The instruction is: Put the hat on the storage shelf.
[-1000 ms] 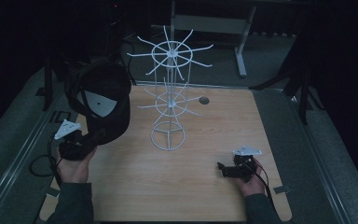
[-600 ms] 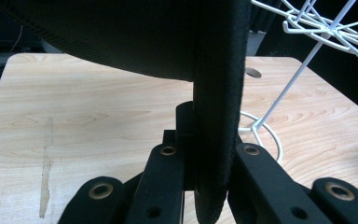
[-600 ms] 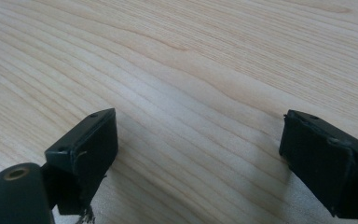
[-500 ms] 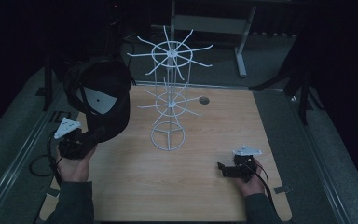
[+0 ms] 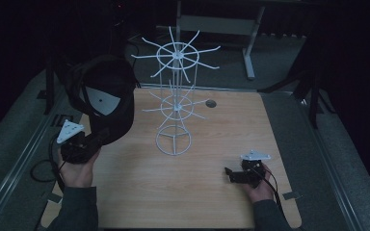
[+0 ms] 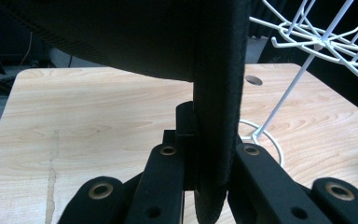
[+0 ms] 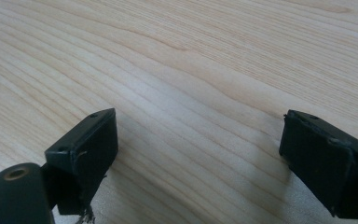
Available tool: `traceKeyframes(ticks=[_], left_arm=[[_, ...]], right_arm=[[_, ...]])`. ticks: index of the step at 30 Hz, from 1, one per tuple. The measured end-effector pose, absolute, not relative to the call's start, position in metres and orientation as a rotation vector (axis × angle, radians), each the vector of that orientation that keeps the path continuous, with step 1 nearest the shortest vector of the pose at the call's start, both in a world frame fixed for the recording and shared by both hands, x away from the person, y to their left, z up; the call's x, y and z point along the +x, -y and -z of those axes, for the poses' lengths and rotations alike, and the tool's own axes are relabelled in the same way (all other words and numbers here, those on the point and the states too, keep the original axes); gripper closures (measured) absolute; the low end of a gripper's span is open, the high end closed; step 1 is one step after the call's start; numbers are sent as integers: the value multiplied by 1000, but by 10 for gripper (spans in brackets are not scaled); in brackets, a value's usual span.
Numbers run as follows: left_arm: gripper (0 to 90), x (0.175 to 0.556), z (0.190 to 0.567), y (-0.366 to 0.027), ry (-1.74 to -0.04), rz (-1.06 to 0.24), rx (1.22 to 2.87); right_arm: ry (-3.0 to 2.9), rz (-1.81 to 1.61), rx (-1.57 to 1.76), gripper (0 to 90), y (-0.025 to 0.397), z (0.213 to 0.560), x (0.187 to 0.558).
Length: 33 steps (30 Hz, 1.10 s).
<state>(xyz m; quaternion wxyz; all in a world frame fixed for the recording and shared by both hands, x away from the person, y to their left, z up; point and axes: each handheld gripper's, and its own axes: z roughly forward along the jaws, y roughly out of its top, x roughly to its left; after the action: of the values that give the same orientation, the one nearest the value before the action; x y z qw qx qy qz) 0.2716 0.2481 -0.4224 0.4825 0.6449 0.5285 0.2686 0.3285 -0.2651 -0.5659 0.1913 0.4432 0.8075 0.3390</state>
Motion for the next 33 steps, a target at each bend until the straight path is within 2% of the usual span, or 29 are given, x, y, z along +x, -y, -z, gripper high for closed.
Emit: traceKeyframes(ticks=[33], left_arm=[[866, 264, 407, -234, -1242, -754, 1587]], right_arm=[[-2267, -953, 1246, 113, 265, 566, 329]])
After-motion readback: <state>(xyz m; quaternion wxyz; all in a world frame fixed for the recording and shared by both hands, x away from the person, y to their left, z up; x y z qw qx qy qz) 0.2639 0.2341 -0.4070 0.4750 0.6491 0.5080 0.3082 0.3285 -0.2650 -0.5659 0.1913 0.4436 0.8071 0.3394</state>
